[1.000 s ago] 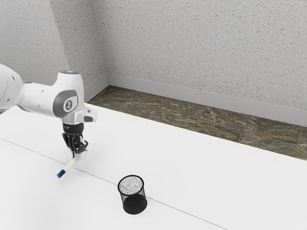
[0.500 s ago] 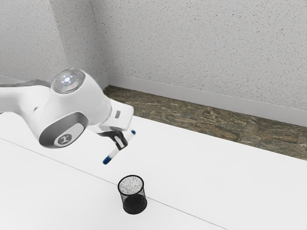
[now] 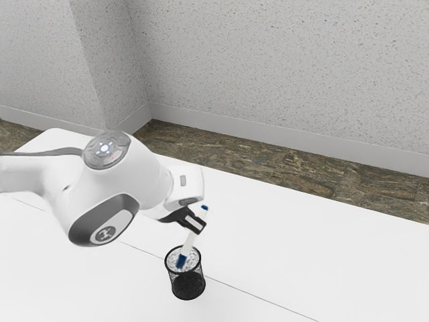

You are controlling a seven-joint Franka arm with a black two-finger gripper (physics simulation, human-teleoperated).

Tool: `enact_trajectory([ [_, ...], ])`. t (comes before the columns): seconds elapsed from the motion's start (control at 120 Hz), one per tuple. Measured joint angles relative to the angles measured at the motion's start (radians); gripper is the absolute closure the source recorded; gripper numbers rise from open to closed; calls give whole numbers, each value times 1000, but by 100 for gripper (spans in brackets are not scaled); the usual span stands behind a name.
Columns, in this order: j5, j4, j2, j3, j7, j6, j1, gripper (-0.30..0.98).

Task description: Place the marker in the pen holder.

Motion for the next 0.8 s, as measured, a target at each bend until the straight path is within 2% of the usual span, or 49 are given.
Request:
enact_trajectory([
  [0.108, 91, 3, 32, 0, -40, 50, 27, 79],
  [0.275, 154, 2, 70, 0, -86, 107, 57, 79],
  [0.758, 177, -6, 167, -19, -164, 158, 105, 79],
  [0.8, 176, -5, 166, -19, -168, 152, 104, 70],
])
